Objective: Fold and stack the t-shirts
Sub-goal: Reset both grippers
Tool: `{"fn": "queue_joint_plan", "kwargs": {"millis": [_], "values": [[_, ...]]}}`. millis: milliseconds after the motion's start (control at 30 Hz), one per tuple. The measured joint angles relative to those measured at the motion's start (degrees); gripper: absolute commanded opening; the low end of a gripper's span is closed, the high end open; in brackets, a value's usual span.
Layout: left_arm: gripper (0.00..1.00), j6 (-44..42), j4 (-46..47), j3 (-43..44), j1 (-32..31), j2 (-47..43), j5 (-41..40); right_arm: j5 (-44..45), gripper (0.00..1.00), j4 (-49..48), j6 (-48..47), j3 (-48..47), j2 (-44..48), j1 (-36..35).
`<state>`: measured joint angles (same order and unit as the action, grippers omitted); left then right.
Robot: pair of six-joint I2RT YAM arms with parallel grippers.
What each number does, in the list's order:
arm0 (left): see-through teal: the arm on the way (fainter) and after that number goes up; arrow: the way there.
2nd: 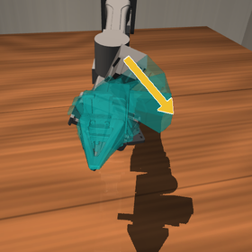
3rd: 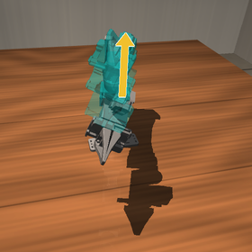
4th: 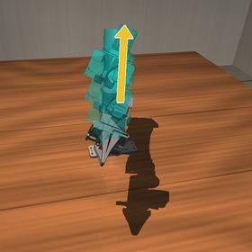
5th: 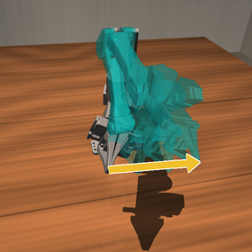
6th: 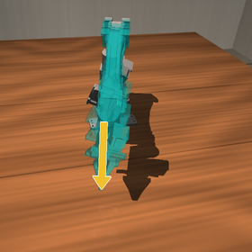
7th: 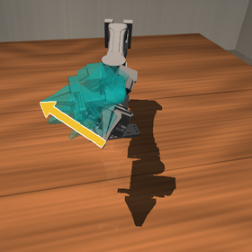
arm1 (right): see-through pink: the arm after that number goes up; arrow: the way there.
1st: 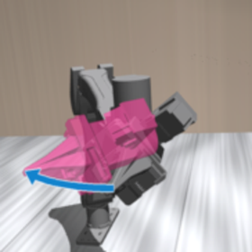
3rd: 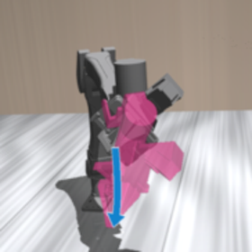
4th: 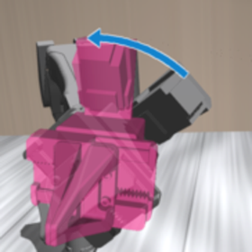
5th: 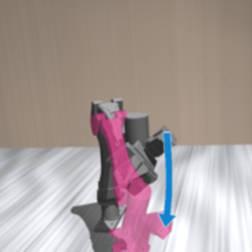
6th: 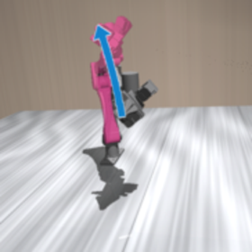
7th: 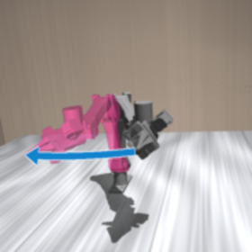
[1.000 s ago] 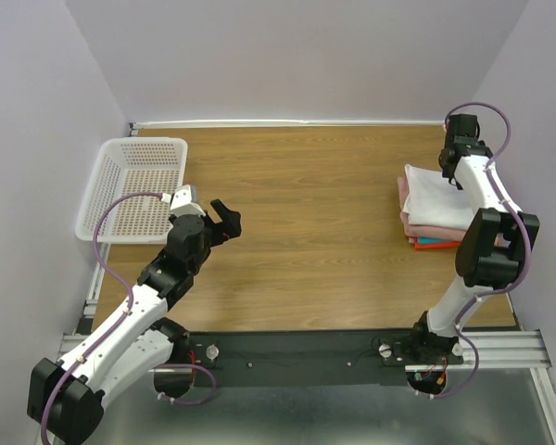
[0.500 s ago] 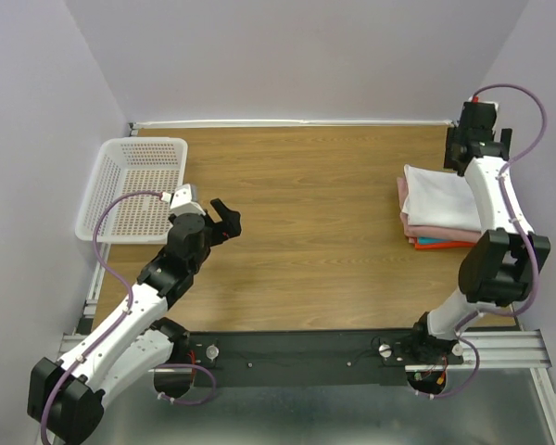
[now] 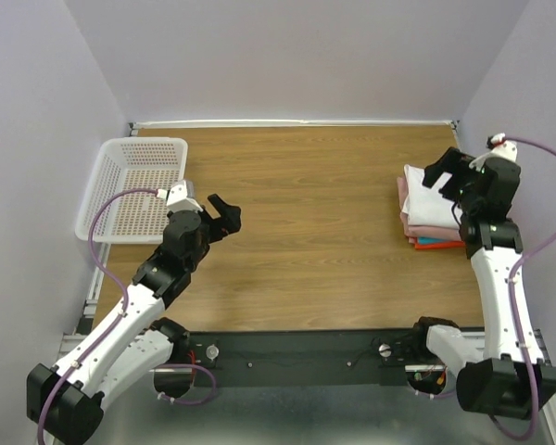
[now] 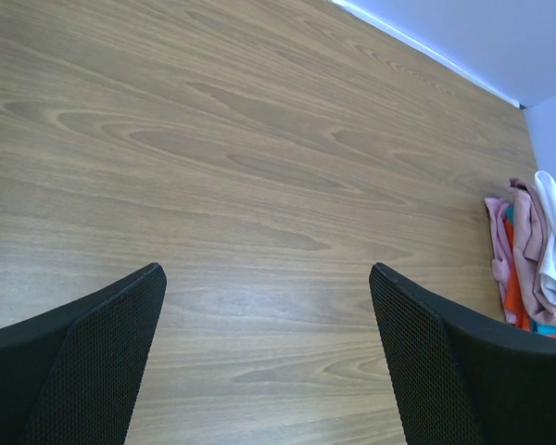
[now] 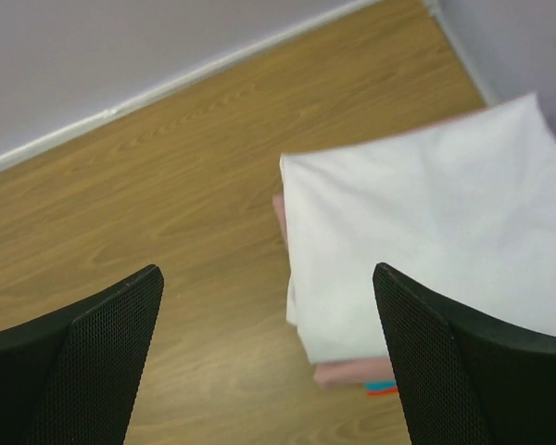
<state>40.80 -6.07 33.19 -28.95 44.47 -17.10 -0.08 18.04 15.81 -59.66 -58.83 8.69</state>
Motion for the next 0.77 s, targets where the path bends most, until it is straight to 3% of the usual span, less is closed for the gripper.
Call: {"fn": "queue_joint_plan", "kwargs": {"millis": [433,767], "values": [[0.98,2.8,-3.39,0.04,0.0,-4.15,-2.1,-4.81,1.0,-1.36,8.68,26.49,24.48,0.02],[0.98,4.55,-4.52,-0.92,0.0,-5.25,-3.13,-4.98,1.0,-1.46,9.99,30.67,28.37,0.02]]}}
